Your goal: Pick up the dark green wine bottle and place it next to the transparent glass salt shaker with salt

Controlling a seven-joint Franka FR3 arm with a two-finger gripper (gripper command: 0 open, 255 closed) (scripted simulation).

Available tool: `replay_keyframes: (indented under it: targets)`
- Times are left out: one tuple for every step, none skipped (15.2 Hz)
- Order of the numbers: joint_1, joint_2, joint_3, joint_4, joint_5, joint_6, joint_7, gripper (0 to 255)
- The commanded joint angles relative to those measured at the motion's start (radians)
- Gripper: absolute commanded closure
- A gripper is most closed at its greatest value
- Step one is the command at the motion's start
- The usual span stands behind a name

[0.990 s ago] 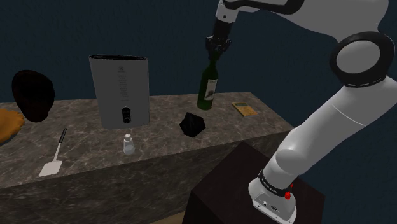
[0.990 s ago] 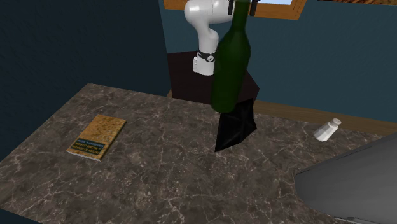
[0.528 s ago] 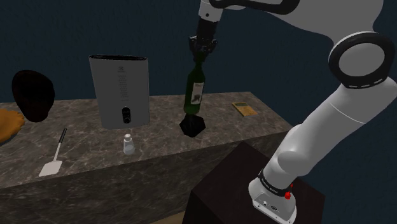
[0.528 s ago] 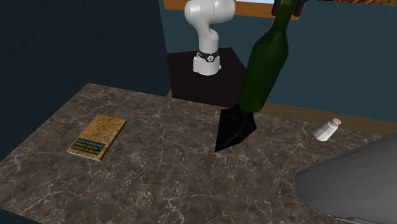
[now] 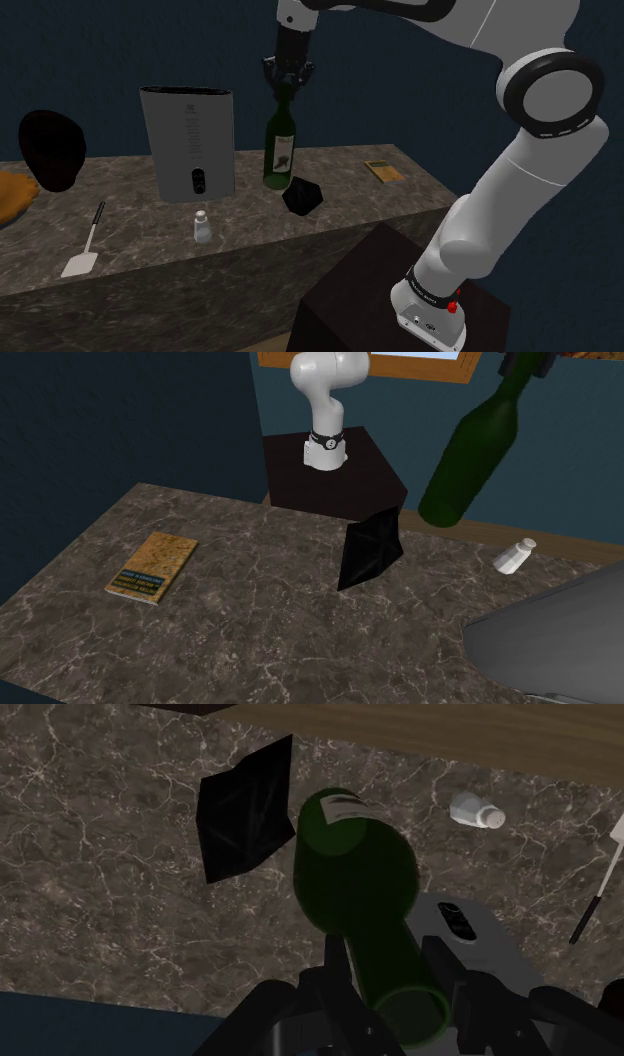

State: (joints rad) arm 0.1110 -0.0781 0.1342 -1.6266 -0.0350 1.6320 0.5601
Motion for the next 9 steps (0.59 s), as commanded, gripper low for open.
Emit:
replay_keyframes:
  targets:
    - [0.022, 0.041, 0.028, 0.056, -0.008, -0.016, 0.051, 255]
    - [0.033, 0.061, 0.041, 0.079, -0.013, -0.022, 0.075, 255]
    - [0.046, 0.082, 0.053, 0.105, -0.019, -0.027, 0.098, 255]
    - [0.058, 0.104, 0.065, 0.132, -0.025, -0.034, 0.122, 255]
    - [0.071, 0.127, 0.076, 0.16, -0.032, -0.042, 0.146, 255]
    - [0.085, 0.152, 0.087, 0.191, -0.04, -0.05, 0.169, 255]
    - [0.099, 0.178, 0.098, 0.224, -0.048, -0.059, 0.193, 255]
    - [0.114, 0.205, 0.108, 0.26, -0.058, -0.069, 0.216, 255]
    - [0.13, 0.234, 0.118, 0.298, -0.068, -0.081, 0.238, 255]
